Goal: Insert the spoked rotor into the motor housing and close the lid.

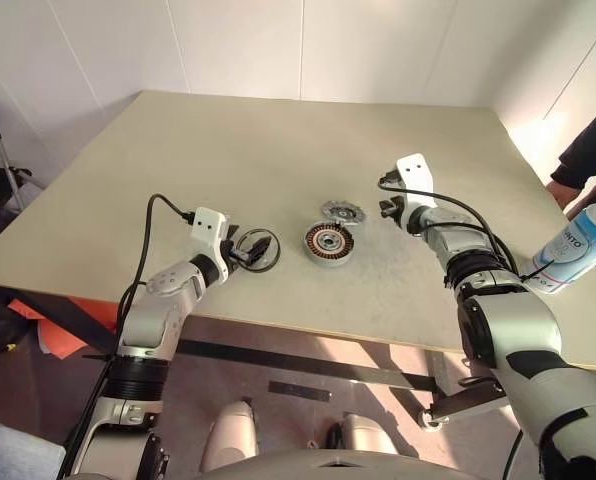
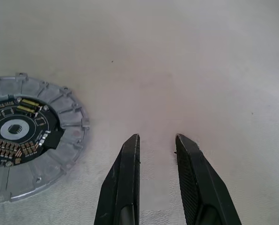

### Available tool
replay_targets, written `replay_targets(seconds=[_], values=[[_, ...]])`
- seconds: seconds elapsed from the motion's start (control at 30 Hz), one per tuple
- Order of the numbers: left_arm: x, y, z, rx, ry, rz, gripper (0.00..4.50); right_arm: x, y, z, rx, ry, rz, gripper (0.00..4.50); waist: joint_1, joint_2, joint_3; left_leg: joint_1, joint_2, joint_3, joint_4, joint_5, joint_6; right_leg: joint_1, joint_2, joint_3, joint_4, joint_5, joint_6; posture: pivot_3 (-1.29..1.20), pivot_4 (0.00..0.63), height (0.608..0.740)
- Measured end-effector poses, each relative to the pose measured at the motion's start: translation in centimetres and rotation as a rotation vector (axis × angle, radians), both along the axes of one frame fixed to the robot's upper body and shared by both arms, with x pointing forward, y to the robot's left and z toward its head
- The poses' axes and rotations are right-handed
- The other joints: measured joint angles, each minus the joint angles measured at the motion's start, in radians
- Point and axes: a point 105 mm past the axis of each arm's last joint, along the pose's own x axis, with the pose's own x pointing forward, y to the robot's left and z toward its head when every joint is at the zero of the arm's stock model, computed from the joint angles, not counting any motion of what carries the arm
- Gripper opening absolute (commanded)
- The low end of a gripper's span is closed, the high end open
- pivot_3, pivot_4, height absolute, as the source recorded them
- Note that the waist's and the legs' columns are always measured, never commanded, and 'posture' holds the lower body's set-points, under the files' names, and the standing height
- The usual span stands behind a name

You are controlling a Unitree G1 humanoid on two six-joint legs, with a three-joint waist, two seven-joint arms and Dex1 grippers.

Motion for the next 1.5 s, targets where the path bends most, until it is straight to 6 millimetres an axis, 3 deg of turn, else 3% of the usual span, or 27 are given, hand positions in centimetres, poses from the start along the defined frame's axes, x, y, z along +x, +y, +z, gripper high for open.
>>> replay_targets(seconds=[0.13,0.37,0.47,1.5], values=[[0.0,0.0,0.0,0.003,0.0,-0.001,4.5,0.6,-0.3,1.6,0.014,-0.058,-0.038,1.34,-0.001,0.0,0.0,0.0,0.0,0.0,0.001,-0.002,0.003,0.001,0.0,0.0,0.0,0.0,0.0,0.0,0.0,0.74],[-0.1,-0.3,-0.2,0.011,0.003,-0.012,4.5,0.0,-1.8,-0.5,0.029,0.007,-0.137,1.34,-0.001,0.0,0.0,-0.001,0.0,0.0,0.003,-0.003,0.004,0.001,0.0,0.0,0.001,0.0,0.0,0.0,0.0,0.74],[-0.2,-0.4,-0.2,0.013,0.004,-0.014,4.5,0.0,-2.3,-0.4,0.037,0.003,-0.165,2.13,-0.001,0.0,0.0,-0.001,0.0,0.0,0.003,-0.003,0.005,0.001,0.0,0.0,0.001,0.0,0.0,0.0,0.0,0.74],[-0.5,0.0,-0.7,0.033,0.014,0.0,4.5,-0.8,-1.8,-3.1,0.119,0.096,-0.23,2.13,-0.001,0.0,0.0,-0.001,0.001,0.0,0.004,-0.003,0.005,0.001,0.0,0.0,0.001,0.0,0.0,0.0,0.0,0.74]])
